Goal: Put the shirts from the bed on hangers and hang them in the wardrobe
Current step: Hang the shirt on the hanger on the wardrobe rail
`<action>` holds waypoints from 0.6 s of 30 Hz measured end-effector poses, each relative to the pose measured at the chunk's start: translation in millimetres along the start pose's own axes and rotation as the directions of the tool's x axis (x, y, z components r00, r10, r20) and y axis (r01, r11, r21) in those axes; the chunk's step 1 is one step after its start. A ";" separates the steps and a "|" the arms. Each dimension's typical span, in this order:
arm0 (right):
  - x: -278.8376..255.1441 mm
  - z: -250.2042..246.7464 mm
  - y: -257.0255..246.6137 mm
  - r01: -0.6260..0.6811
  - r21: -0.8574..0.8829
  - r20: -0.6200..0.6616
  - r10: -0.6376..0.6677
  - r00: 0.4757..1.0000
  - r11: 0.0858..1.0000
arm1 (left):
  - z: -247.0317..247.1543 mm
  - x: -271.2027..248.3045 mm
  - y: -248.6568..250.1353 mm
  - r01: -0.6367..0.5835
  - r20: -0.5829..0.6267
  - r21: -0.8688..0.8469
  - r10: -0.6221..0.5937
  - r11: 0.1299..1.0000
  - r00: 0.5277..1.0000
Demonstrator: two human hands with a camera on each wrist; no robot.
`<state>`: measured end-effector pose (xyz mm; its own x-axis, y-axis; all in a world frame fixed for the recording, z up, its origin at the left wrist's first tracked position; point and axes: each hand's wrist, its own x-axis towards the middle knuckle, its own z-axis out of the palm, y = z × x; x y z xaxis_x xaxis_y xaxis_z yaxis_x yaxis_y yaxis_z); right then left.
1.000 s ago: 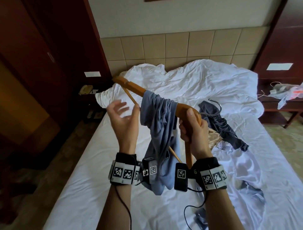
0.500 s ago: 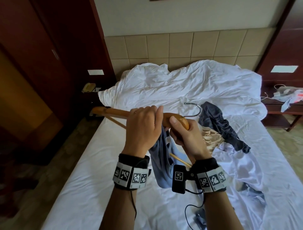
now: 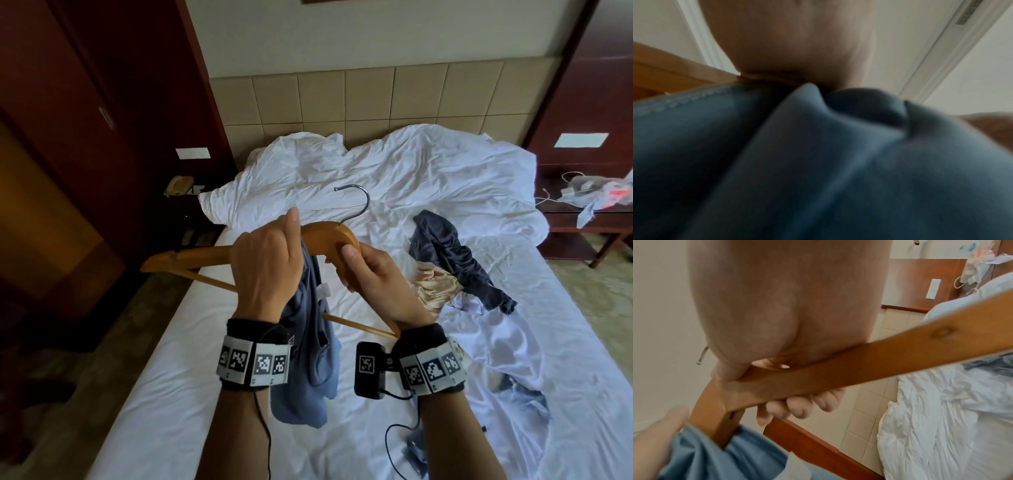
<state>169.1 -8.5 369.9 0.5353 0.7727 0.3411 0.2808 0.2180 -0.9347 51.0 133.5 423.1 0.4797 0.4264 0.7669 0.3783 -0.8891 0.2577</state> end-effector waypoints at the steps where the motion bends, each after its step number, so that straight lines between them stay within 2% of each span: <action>1: 1.3 2.5 0.2 0.004 0.003 0.012 -0.004 1.000 1.000 | -0.8 -0.7 4.8 -0.001 0.002 -0.014 0.001 1.000 1.000; 5: 2.5 19.6 -0.3 0.019 -0.057 0.096 -0.014 0.995 0.998 | -1.0 -1.6 23.1 -0.051 0.056 -0.067 0.055 0.996 0.997; 11: 1.4 19.6 -2.2 0.019 -0.151 0.157 0.005 0.988 0.988 | 1.3 -6.2 13.1 0.000 0.204 -0.123 0.026 0.992 0.979; 15: -0.6 17.4 -2.2 0.021 -0.203 0.130 0.006 0.991 0.979 | 4.4 -7.5 12.2 0.022 0.196 -0.138 0.005 0.990 0.981; 18: -0.9 14.9 0.0 0.024 -0.172 0.097 -0.007 0.995 0.985 | 4.0 -7.7 9.3 -0.015 0.147 -0.163 0.040 0.986 0.988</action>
<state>156.8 -0.4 368.0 0.4538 0.8252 0.3363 0.4262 0.1305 -0.8952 54.0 122.6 417.2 0.6053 0.4107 0.6818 0.2368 -0.9107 0.3384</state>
